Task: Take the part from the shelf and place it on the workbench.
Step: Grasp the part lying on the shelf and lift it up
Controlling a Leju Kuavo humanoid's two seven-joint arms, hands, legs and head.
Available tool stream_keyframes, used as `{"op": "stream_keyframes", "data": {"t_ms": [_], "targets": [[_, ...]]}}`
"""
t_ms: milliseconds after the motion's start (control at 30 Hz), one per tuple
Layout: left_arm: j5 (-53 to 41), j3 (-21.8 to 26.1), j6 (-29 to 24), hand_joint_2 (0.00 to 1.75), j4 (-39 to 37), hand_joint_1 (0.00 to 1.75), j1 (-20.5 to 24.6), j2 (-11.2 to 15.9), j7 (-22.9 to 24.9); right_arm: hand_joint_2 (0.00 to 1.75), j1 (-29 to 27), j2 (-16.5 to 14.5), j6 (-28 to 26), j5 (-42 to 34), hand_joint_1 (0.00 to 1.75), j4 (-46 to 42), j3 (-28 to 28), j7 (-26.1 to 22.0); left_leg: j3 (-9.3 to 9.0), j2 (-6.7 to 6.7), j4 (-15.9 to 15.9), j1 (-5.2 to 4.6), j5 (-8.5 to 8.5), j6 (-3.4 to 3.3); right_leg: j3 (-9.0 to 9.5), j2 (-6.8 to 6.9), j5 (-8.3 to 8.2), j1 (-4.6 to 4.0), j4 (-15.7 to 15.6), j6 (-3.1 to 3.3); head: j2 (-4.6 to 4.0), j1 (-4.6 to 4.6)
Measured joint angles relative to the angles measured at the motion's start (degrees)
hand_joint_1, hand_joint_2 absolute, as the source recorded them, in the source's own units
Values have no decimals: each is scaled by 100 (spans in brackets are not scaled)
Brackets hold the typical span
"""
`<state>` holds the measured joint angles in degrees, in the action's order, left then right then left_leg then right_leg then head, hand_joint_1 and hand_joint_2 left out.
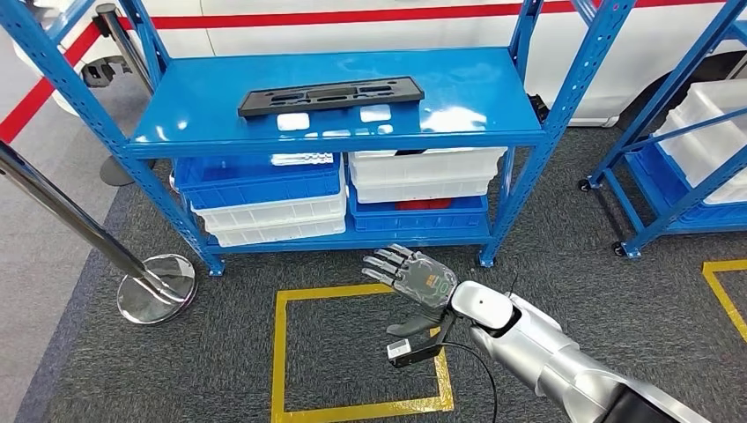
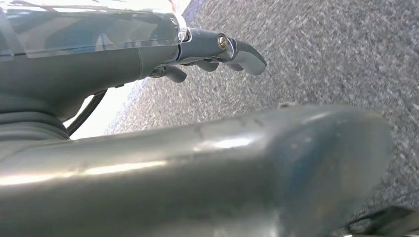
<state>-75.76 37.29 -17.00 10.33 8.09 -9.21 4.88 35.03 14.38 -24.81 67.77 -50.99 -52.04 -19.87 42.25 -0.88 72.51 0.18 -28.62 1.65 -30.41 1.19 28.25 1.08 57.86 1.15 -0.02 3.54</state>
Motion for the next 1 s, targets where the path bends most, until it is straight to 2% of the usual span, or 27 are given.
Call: {"op": "stream_keyframes", "data": {"t_ms": [33, 67, 100, 133, 233, 267, 300, 333, 400, 433, 467, 500, 533, 567, 600, 633, 667, 700, 767, 800, 867, 933, 967, 1000], "targets": [[0, 0, 0, 0, 0, 0, -3, 1, 4, 0, -3, 0, -2, -4, 0, 0, 0, 0, -102, -2, -379, -1, 310, -17, 81, -5, 63, 1, -1, -14, 0, -1], [0, 0, 1, 0, 0, 0, -6, 2, 7, 0, -3, 0, -5, -8, 0, 1, -1, 0, -234, -14, -759, -11, 549, -47, 152, -9, 125, -5, -4, -35, 0, -2], [-1, 0, 1, 0, -1, 0, -6, 3, 12, 0, 1, 1, -10, -11, 0, 2, -2, 1, -358, -24, -1086, -25, 683, -85, 200, -17, 178, -16, -4, -63, 0, -2], [-1, 0, 2, 0, -1, 0, -3, 4, 17, 0, 3, 3, -18, -15, 0, 3, -3, 3, -437, -32, -1291, -44, 728, -128, 226, -20, 216, -25, -15, -96, 0, -2], [-16, 1, 3, 0, 1, 0, 7, 5, 34, 0, -4, 5, -39, -18, 0, 1, -2, 6, -549, -39, -1451, -46, 608, -262, 268, -32, 225, -25, 6, -194, 0, -1], [-24, 2, 4, 0, 1, 0, 6, 4, 38, 0, -2, 5, -44, -19, 0, -1, -1, 6, -616, -44, -1493, -29, 583, -300, 241, -39, 220, -18, 118, -215, 0, -2], [-31, 2, 4, 0, 1, 0, 10, 4, 41, 0, 4, -6, -55, -20, 0, -4, 1, 7, -691, -50, -1523, -16, 561, -331, 141, -46, 245, -12, 323, -230, 0, -2], [-36, 2, 5, 0, 1, 0, 17, 3, 41, 0, 7, -21, -69, -14, 0, -7, 2, 9, -756, -55, -1548, -6, 531, -355, -42, -51, 307, -5, 631, -245, 0, -2], [-46, 2, 11, 0, 1, 0, 29, 1, 44, 0, -4, -61, -109, 29, 0, -10, 1, 22, -853, -65, -1556, -5, 449, -378, -545, -59, 552, 8, 1329, -276, 0, -2], [-52, 2, 16, 0, 1, 0, 25, 1, 49, 0, -19, -72, -122, 60, 0, -17, -1, 37, -910, -73, -1556, -5, 397, -377, -762, -59, 648, 15, 1546, -289, 0, -2], [-60, 2, 22, 0, 1, 0, 19, 2, 55, 0, -31, -80, -128, 92, 0, -36, -2, 54, -980, -81, -1556, -5, 341, -374, -901, -59, 656, 21, 1599, -293, 0, -2], [-72, 2, 29, 0, 1, 0, 14, 2, 61, 0, -36, -84, -121, 117, 0, -73, -4, 73, -1062, -87, -1555, -5, 281, -367, -947, -58, 533, 23, 1459, -289, 0, -2], [-83, 2, 38, 0, 1, 0, 11, 1, 66, 0, -33, -85, -107, 134, 0, -122, -4, 91, -1151, -90, -1555, -5, 218, -356, -917, -55, 278, 23, 1161, -275, 0, -2], [-93, 2, 45, 0, -1, 0, 8, -1, 69, 0, -23, -86, -88, 152, 0, -180, -5, 103, -1228, -91, -1557, -7, 154, -339, -851, -40, -74, 18, 778, -247, 0, -3], [-100, 2, 50, 0, -2, 0, 7, -2, 70, 0, -7, -90, -60, 169, 0, -242, -7, 110, -1293, -91, -1547, -14, 90, -310, -798, -29, -338, 0, 441, -221, 0, -3], [-101, 2, 51, 0, -2, 0, 10, -2, 71, 0, 11, -95, -16, 188, 0, -319, -14, 111, -1324, -89, -1540, -22, 26, -274, -762, -18, -530, -15, 218, -192, 0, -2], [-101, 2, 51, 0, -3, 0, 14, -1, 71, 0, 32, -100, 40, 206, 0, -425, -23, 111, -1349, -83, -1521, -30, -20, -237, -752, -15, -611, -30, 107, -162, 0, -2], [-101, 2, 50, 0, -2, 0, 21, 1, 70, 0, 67, -104, 105, 219, 0, -550, -33, 110, -1372, -71, -1506, -39, -49, -199, -747, -25, -573, -40, 95, -134, 0, -1], [-99, 2, 45, 0, 1, 0, 33, 4, 65, 0, 167, -87, 229, 227, 0, -810, -48, 108, -1367, -35, -1393, -36, -73, -139, -672, -42, -548, -28, 66, -67, 0, -1], [-99, 2, 41, 0, 2, 0, 40, 5, 62, 0, 229, -67, 278, 226, 0, -923, -59, 106, -1286, -18, -1221, -31, -96, -111, -617, -42, -523, -22, 45, -33, 0, -1], [-98, 2, 38, 0, 3, 0, 52, 4, 56, 0, 322, -13, 351, 224, 0, -1116, -97, 97, -920, 0, -585, -14, -274, -59, -513, -37, -454, -24, 18, 13, 0, -1], [-98, 3, 37, 0, 3, 0, 48, 4, 56, 0, 353, 13, 383, 223, 0, -1244, -136, 84, -455, 9, 30, -6, -565, -27, -424, -39, -366, -38, 18, 34, 0, -1], [-98, 4, 37, 0, 3, 0, 39, 4, 56, 0, 354, 15, 387, 223, 0, -1288, -152, 80, -305, 12, 131, -6, -614, -23, -366, -44, -317, -45, 19, 37, 0, -1], [-97, 6, 37, 0, 3, 0, 32, 4, 56, 0, 353, 15, 389, 215, 0, -1329, -166, 76, -250, 13, 32, -6, -523, -28, -298, -49, -265, -51, 19, 37, 0, -1]]}}
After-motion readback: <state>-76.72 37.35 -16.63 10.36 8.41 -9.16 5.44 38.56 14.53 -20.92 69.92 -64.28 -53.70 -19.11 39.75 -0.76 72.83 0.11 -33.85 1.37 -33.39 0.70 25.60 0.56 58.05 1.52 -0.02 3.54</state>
